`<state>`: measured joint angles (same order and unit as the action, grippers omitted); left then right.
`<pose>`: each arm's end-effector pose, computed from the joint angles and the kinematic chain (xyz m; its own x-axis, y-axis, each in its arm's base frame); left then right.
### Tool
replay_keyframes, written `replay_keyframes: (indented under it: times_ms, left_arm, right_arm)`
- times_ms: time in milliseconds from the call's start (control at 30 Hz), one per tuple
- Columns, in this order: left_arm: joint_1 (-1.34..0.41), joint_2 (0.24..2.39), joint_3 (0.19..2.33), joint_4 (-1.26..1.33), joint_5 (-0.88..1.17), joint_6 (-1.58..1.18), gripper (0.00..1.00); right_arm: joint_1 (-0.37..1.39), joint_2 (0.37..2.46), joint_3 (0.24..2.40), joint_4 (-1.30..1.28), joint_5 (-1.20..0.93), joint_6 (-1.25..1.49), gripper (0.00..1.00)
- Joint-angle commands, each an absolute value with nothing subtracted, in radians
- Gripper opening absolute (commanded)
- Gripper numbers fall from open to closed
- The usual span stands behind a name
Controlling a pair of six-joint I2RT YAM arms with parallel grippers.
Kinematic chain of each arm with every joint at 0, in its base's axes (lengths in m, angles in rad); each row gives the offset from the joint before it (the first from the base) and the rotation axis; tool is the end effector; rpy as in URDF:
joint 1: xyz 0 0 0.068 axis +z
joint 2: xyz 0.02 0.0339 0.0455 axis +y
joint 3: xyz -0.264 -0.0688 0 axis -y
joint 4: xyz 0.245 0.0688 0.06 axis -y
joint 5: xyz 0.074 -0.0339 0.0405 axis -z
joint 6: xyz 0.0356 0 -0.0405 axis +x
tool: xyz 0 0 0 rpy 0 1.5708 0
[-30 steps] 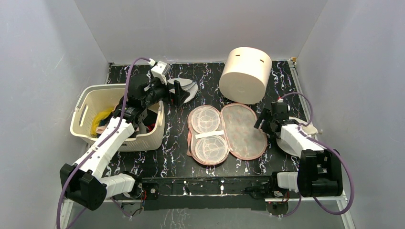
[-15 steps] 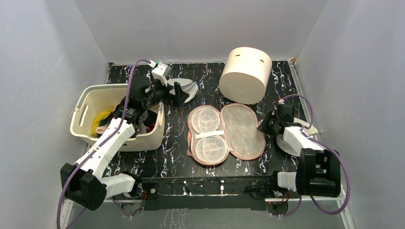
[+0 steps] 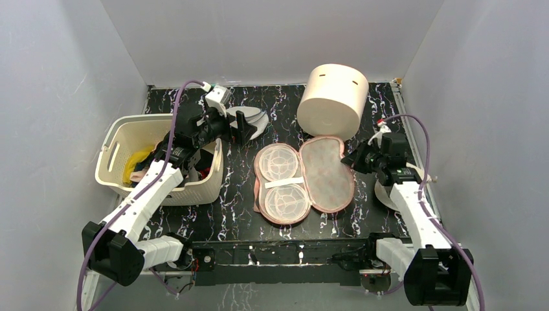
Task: Unzip the laundry bag and remove the bra
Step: Close the laundry bag at the center of the board.
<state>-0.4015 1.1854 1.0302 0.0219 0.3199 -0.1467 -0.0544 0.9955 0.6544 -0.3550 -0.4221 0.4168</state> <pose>0.2524 -0.1193 0.3652 -0.2172 -0.0585 -0.9744 0.6329 0.7515 -0.1862 0.2095 0.0032 0.2413 -0.6925 0.4076 -0.5953 0.0175 0.8344 0.5509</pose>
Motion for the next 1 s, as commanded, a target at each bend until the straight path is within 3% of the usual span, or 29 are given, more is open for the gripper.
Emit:
replay_keyframes:
  times_ms: [0, 133, 400, 633, 967]
  left_arm:
    - [-0.405, 1.145, 1.02, 0.055, 0.32, -0.143, 0.98]
    - [-0.405, 1.145, 1.017, 0.054, 0.306, -0.138, 0.98]
    - [-0.405, 1.155, 1.017, 0.051, 0.29, -0.133, 0.98]
    - [-0.405, 1.161, 1.014, 0.051, 0.28, -0.132, 0.98]
    - [-0.405, 1.154, 1.014, 0.045, 0.267, -0.125, 0.98]
  right_arm:
    - [0.107, 0.988, 0.758, -0.398, -0.41, 0.415, 0.0]
    - [0.342, 1.033, 0.831, -0.405, -0.267, 0.472, 0.0]
    - [0.643, 1.158, 0.893, -0.279, -0.143, 0.627, 0.0]
    - [0.767, 1.305, 0.871, -0.06, -0.135, 0.795, 0.0]
    - [0.812, 1.398, 0.744, 0.228, -0.034, 1.094, 0.0]
